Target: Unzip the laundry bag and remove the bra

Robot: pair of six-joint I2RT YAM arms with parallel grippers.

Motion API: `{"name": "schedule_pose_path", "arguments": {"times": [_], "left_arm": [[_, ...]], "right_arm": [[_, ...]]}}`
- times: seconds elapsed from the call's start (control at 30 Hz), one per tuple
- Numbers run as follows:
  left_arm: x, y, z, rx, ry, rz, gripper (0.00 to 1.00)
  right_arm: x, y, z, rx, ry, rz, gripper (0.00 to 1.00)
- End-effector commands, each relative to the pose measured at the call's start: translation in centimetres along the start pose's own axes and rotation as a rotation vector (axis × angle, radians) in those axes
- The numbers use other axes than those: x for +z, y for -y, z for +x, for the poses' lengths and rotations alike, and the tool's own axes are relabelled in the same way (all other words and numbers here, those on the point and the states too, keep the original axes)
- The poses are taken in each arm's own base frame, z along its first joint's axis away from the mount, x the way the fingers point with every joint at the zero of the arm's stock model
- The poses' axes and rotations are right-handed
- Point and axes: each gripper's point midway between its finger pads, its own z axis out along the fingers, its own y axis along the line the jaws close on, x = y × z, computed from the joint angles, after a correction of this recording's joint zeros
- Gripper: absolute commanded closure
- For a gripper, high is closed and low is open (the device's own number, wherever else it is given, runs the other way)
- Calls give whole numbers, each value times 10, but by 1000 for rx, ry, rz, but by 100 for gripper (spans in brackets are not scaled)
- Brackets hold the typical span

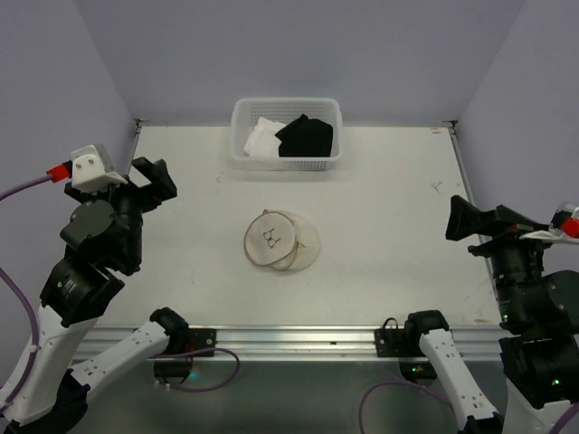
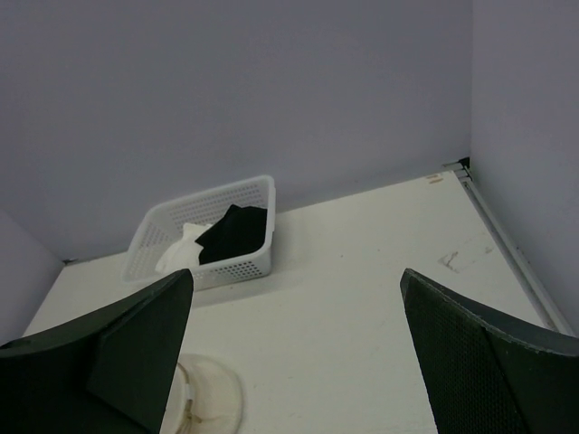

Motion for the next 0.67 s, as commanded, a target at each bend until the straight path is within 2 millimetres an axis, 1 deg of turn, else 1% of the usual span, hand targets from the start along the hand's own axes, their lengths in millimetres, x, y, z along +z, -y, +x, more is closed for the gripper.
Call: {"name": "schedule_pose_path", "arguments": {"times": [0.0,0.1,0.43,0.63], "left_arm": [[-1,-8,-12,-4,29,-35,0],[-2,-6,-12,-18,33,-25,0],[6,6,-3,-24,9,-7,0],[8,10,-1,-34,2,1,0]], "right_arm": [[-4,-5,-18,-19,65,-28,1],[-4,-5,-18,-18,68,-32,1],[-6,-6,-17,-16,75,-41,1],[-2,-9,-18,-19,75,-58,1]]}}
